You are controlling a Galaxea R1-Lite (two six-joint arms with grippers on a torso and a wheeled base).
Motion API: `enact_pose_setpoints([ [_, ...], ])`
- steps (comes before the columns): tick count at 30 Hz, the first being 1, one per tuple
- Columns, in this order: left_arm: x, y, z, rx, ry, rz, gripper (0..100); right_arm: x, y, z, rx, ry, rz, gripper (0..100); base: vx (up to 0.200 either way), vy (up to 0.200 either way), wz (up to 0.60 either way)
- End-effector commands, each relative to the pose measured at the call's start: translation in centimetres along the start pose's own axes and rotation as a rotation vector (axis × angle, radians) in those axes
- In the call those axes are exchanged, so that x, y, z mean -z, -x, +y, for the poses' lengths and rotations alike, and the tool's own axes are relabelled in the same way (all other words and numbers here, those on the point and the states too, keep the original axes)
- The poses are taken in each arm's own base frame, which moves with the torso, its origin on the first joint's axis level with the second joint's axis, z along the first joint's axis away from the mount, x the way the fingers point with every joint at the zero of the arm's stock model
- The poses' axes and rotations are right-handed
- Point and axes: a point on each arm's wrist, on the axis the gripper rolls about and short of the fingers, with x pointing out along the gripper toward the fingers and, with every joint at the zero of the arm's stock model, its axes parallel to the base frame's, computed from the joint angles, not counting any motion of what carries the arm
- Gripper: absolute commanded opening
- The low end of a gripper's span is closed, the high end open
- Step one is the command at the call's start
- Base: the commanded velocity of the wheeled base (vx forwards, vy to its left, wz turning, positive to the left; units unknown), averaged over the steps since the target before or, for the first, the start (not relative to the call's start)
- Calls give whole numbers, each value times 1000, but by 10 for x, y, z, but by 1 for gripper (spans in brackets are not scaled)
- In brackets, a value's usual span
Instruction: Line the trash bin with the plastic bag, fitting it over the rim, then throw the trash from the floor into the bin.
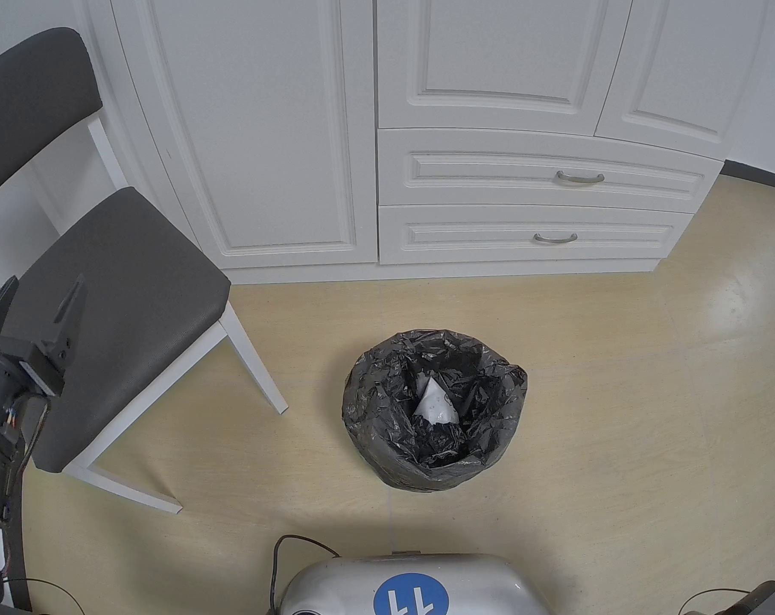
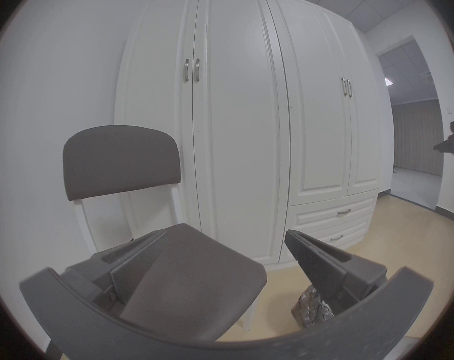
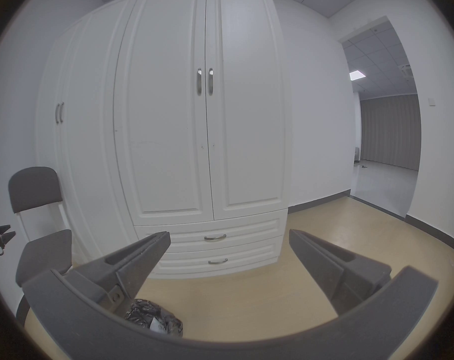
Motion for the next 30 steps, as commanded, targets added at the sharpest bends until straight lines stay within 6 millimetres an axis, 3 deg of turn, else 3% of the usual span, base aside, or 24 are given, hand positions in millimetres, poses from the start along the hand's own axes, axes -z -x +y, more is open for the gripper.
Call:
enact_pose_setpoints([
  [1,-45,60,18,-33,9,-126,100,0,116,-15,-48,-25,-99,100,0,0,0],
  [2,-45,62,19,-33,9,-126,100,0,117,-15,-50,-26,-99,100,0,0,0],
  [3,-54,79,23,-28,7,-124,100,6,135,-20,-72,-38,-102,100,0,0,0],
  [7,-69,120,32,-17,2,-73,100,25,164,-30,-104,-55,-104,100,0,0,0],
  [11,-66,152,37,-15,1,-48,100,35,176,-33,-52,-65,-111,100,0,0,0],
  [14,-63,161,38,-36,2,-71,100,34,177,-33,-4,-109,-118,100,0,0,0],
  [18,-55,177,35,-108,-21,-109,100,49,192,-30,5,-96,-129,100,0,0,0],
  [30,-33,196,29,-204,-52,-78,100,55,191,-29,-43,-42,-104,100,0,0,0],
])
